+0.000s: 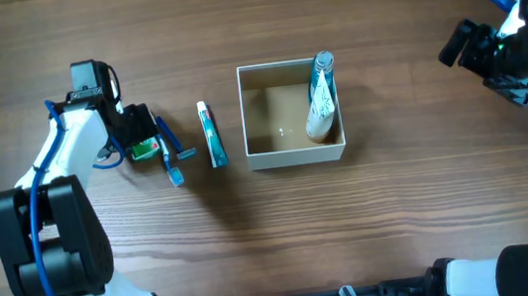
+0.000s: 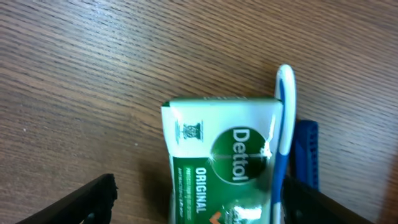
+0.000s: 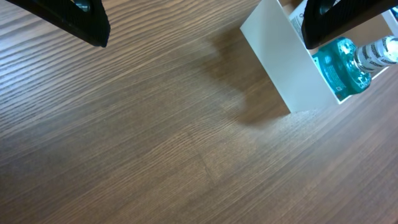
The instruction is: Pack container
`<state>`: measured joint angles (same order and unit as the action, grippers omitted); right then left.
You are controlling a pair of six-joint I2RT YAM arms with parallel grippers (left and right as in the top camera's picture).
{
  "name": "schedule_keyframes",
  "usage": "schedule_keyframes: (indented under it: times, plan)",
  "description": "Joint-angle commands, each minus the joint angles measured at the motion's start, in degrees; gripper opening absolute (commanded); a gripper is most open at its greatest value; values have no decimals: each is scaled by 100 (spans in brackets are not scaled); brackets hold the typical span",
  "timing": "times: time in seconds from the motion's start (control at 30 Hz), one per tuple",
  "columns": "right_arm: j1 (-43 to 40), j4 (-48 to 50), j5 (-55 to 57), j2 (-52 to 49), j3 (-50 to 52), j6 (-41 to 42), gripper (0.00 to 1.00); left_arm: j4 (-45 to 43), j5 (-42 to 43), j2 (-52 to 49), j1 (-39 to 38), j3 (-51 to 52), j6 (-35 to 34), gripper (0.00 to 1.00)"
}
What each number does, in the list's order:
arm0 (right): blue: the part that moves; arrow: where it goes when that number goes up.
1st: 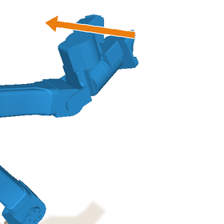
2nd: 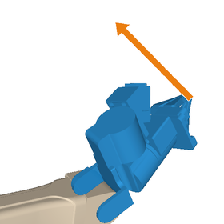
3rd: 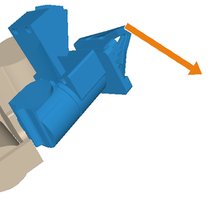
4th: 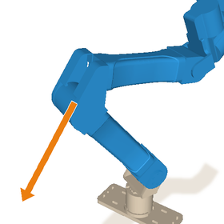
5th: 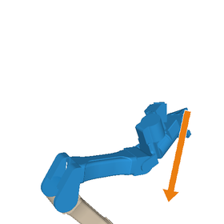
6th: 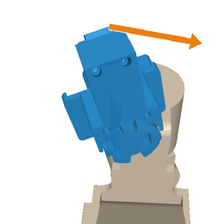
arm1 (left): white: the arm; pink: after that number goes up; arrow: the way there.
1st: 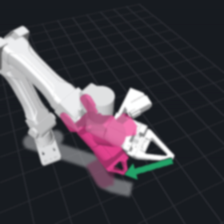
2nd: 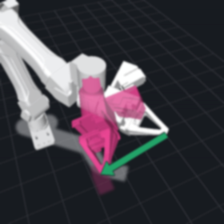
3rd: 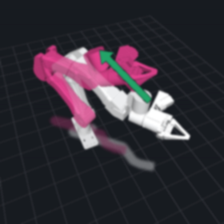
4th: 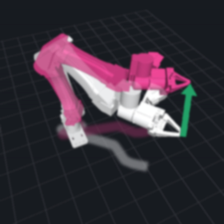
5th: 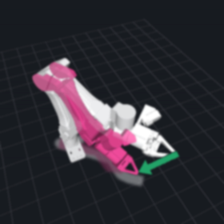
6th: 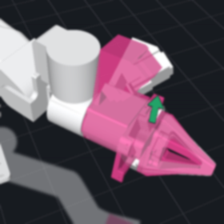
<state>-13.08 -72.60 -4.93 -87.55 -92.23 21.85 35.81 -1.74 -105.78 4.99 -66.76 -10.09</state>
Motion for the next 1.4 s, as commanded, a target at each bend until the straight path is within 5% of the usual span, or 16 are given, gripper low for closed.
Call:
schedule_keyframes:
  times: [0.0,0.17,0.4,0.47,0.7,0.9,1.1,1.37]
  plan:
    - [-11,13,-4,-63,0,68,100,-74,-278,-131,15,-66,321,82]
    - [-11,13,-4,-63,0,68,100,-50,-415,-409,-2,-66,369,80]
    - [-11,13,-4,-63,0,68,100,120,-280,-437,-7,-79,-63,43]
    - [-11,13,-4,-63,0,70,100,284,-153,-317,-42,-140,-61,39]
    - [-11,13,-4,-63,0,68,100,1971,157,719,-1416,-2175,-70,45]
    - [-11,13,-4,-63,0,70,100,1246,61,699,-3491,-2570,-656,45]
    - [-11,13,-4,-63,0,68,100,824,63,-616,-3901,-2570,-1244,46]
    - [-11,15,-4,-63,0,70,100,841,450,-1163,-3895,-2623,-1292,66]
